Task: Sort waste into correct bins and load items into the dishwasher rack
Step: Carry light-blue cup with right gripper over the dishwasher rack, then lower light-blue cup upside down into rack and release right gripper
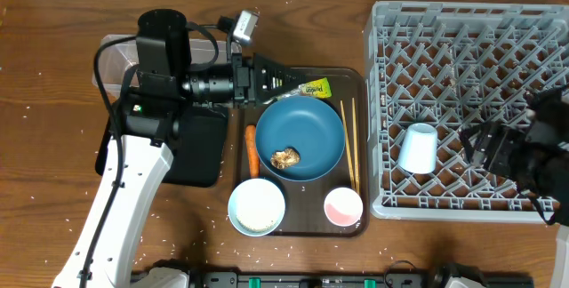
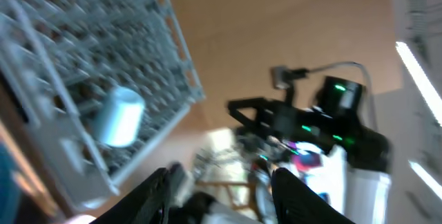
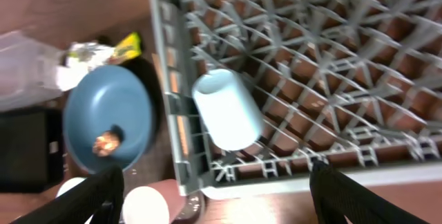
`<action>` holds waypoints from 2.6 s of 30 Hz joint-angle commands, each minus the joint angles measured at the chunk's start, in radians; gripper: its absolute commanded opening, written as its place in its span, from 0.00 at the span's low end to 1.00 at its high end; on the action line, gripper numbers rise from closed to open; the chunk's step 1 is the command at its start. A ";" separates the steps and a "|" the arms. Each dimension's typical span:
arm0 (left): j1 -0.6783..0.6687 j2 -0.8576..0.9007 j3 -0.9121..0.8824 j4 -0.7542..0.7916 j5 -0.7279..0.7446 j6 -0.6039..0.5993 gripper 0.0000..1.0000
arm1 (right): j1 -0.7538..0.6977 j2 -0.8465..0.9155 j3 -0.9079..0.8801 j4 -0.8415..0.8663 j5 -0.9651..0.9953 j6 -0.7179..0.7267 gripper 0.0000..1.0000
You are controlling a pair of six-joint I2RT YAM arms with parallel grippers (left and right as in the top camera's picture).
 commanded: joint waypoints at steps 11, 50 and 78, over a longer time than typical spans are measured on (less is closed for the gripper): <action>-0.114 -0.015 0.018 -0.464 -0.885 0.424 0.65 | 0.086 0.061 0.013 0.021 -0.132 -0.092 0.71; -0.106 -0.060 0.018 -0.657 -0.885 0.462 0.96 | 0.459 0.642 0.014 0.044 0.319 0.126 0.41; -0.106 -0.060 0.018 -0.657 -0.885 0.465 0.96 | 0.466 0.427 -0.208 0.025 0.344 0.183 0.99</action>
